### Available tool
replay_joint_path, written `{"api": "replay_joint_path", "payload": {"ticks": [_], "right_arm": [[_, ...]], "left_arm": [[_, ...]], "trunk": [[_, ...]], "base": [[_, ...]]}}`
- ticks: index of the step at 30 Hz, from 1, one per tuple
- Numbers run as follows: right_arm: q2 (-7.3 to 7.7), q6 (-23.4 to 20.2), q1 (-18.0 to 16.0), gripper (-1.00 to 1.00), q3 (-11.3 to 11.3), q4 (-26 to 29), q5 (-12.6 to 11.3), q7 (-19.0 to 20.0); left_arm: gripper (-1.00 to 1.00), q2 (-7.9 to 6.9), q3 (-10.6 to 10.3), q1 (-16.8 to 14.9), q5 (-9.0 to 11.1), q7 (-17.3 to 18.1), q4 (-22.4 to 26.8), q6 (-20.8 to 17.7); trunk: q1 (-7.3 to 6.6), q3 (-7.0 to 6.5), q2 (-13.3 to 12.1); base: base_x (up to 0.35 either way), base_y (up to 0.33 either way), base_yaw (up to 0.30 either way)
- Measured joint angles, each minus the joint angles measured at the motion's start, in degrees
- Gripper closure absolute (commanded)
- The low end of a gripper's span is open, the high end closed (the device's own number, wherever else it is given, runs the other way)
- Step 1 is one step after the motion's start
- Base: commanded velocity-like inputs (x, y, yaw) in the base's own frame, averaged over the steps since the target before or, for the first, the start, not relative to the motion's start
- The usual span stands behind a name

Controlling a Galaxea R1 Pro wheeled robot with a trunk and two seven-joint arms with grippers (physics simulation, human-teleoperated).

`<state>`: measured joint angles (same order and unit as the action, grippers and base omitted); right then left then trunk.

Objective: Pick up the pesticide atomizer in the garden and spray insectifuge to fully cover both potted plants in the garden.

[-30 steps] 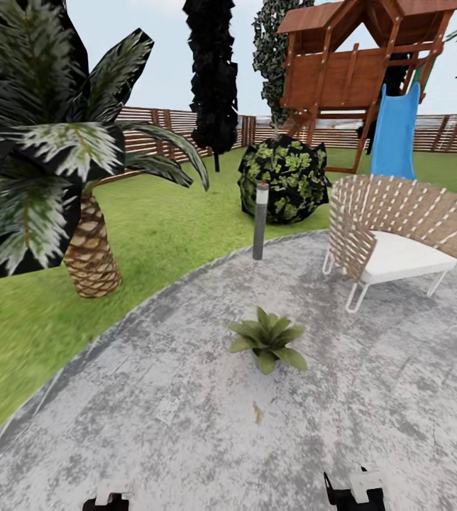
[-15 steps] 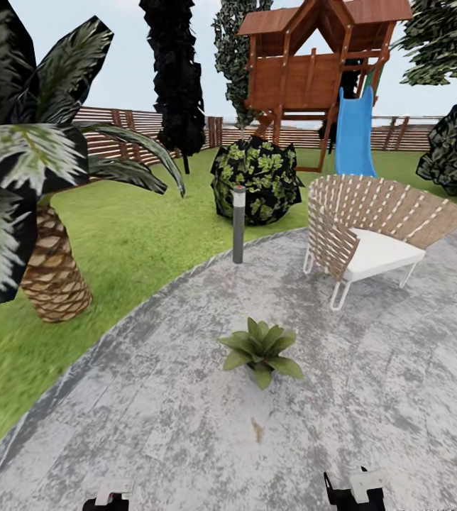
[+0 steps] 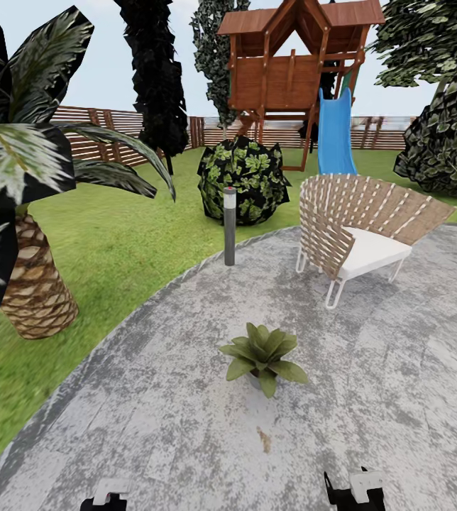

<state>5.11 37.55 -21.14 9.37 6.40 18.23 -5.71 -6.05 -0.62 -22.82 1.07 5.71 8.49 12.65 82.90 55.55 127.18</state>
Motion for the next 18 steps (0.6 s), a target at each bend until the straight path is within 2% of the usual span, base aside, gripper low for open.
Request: {"api": "replay_joint_path", "payload": {"ticks": [3, 10, 12, 14, 15, 16, 18], "right_arm": [[0.0, 0.0, 0.0, -1.0, 0.0, 0.0, 0.0, 0.0], [0.01, -0.1, 0.0, -1.0, 0.0, 0.0, -0.1, 0.1], [0.0, -0.1, 0.0, -1.0, 0.0, 0.0, -0.1, 0.1], [-0.11, -0.1, 0.0, -1.0, 0.0, 0.0, -0.1, 0.2], [-0.5, -0.1, 0.0, -1.0, -0.2, 0.1, 0.0, 0.3], [-1.45, -0.1, 0.0, -1.0, -0.9, 0.4, 0.8, 0.5], [-2.16, -0.2, 0.0, -1.0, -3.4, 1.4, 3.9, 0.8]], "left_arm": [[1.0, 0.01, -0.3, 0.0, -0.2, 0.2, 0.0, -0.1], [1.0, 0.01, -0.5, 0.0, -0.2, 0.8, 0.7, -0.1], [1.0, -0.04, -0.4, -0.3, -0.8, 0.9, 0.9, -0.1], [1.0, -0.1, -0.4, -0.8, -3.1, 1.0, 1.0, -0.2], [1.0, -0.14, -0.4, -1.1, -5.2, 1.1, 1.0, -0.4], [1.0, -0.22, -0.4, -1.3, -9.6, 1.3, 1.0, -0.6], [1.0, -0.19, -0.4, -2.7, -15.5, 3.9, 1.0, -0.9]], "trunk": [[0.0, 0.0, 0.0], [0.0, 0.0, 0.0], [0.0, 0.0, 0.0], [0.0, 0.0, 0.0], [0.0, 0.0, 0.0], [0.0, 0.0, 0.0], [0.0, -0.01, 0.0]], "base": [[0.0, 0.001, -0.151], [0.0, 0.006, -0.286], [0.0, 0.112, -0.143], [0.0, 0.191, -0.038], [0.0, 0.273, -0.008], [0.0, 0.288, -0.004], [0.0, 0.298, -0.002]]}}
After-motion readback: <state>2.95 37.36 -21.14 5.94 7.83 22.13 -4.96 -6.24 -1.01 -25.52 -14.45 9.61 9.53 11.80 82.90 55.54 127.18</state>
